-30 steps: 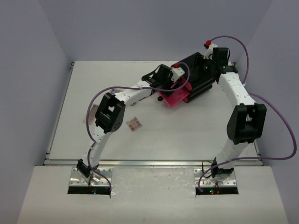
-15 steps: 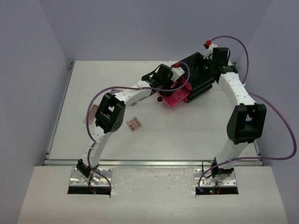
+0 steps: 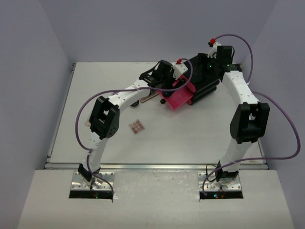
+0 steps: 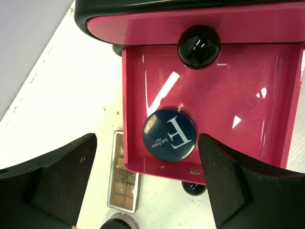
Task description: Organize the makeup
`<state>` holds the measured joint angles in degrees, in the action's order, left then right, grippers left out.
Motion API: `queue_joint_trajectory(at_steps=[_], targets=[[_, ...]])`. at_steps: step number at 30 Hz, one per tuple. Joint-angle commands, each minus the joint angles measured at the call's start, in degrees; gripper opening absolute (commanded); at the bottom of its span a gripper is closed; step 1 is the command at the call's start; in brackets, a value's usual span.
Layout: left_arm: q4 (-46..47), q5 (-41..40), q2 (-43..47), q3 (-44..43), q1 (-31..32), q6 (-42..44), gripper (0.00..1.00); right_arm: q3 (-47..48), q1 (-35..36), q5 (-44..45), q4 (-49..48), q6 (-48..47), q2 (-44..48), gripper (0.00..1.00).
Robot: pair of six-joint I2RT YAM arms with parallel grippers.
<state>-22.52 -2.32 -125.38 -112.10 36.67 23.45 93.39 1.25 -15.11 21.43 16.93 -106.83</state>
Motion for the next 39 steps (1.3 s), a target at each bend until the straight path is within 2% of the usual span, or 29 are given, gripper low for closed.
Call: queue_joint_trajectory(at_steps=[1,5,10,13,17,22,29,39], targets=[[-0.55,-0.71,5.54,0.83,-0.28,0.99,0.85,3.04,-0.55,1.78,-0.25,0.52,0.31,0.76],[-3.63,-0.42,9.51,0.18,-2.57,-0.35,0.85,3.60,-0.55,3.58,0.62,-0.75,0.39,0.76],[-11.10,7.89,12.84,2.21,-11.97,-6.03,0.85,1.27,-0.55,5.30,0.89,-2.19,1.21,0.76],[-12.99,10.48,13.93,8.21,-17.72,-7.01,0.85,0.66,-0.55,5.09,0.81,-2.43,1.27,0.76],[-9.09,9.98,17.20,20.63,-18.38,-2.68,0.91,0.40,-0.55,4.31,0.72,-2.14,0.92,0.76],[-4.62,8.60,17.70,30.19,-18.45,-0.58,0.99,-0.20,-0.55,4.30,0.63,-2.01,0.68,0.77],[-2.54,8.27,11.65,31.19,-19.78,-1.19,1.00,-0.88,-0.55,4.85,0.63,-2.55,1.16,0.77],[0.12,9.09,5.94,27.29,-19.79,-4.30,0.98,-1.29,-0.55,5.70,0.63,-3.39,1.71,0.77]])
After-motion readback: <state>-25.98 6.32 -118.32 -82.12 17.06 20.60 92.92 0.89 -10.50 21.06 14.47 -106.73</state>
